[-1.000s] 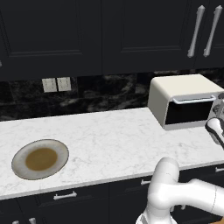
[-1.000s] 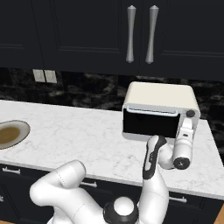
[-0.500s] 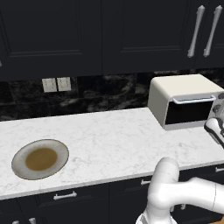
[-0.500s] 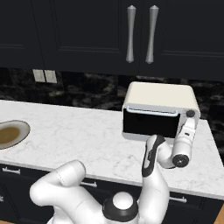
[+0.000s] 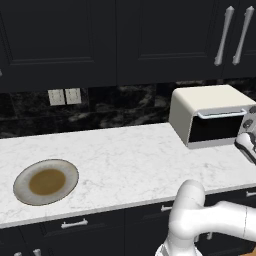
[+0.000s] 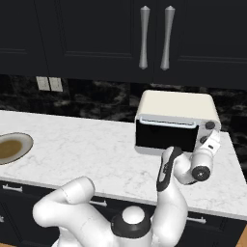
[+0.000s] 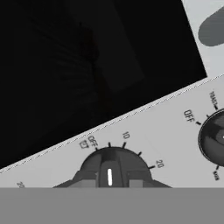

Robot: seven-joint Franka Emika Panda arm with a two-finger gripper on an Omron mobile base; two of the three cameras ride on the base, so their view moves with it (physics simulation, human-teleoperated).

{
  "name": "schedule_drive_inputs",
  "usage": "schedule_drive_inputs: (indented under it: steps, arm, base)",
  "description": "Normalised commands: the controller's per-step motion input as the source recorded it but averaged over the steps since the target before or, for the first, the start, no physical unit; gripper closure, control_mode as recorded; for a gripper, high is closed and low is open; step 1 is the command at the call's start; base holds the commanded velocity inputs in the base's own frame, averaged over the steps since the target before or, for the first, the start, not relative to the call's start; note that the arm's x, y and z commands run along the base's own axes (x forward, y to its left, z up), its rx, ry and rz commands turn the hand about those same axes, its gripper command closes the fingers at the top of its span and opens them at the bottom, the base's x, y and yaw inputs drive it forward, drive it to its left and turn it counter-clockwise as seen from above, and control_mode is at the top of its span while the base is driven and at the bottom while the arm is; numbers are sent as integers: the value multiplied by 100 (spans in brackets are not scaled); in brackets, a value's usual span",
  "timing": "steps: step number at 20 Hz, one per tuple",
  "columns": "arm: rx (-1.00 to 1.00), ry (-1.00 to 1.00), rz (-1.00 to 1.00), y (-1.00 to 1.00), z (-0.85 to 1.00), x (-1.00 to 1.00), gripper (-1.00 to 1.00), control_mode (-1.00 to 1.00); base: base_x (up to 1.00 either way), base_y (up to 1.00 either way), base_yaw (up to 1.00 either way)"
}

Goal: Pick up the kebab skewer and baguette bread, and place them inside the toaster oven. Close the toaster oven door and start by setting the timer.

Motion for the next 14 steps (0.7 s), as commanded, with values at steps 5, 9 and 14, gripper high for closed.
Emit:
schedule_drive_inputs:
  steps: [5, 9, 14]
  arm:
    - [33, -2, -4, 3, 0, 0, 100, -100]
    - [35, -5, -7, 10, 0, 0, 100, -100]
    - [37, -3, -10, 14, 0, 0, 100, -100]
  base:
    - [0, 0, 0]
    - [0, 0, 0]
    - [0, 0, 0]
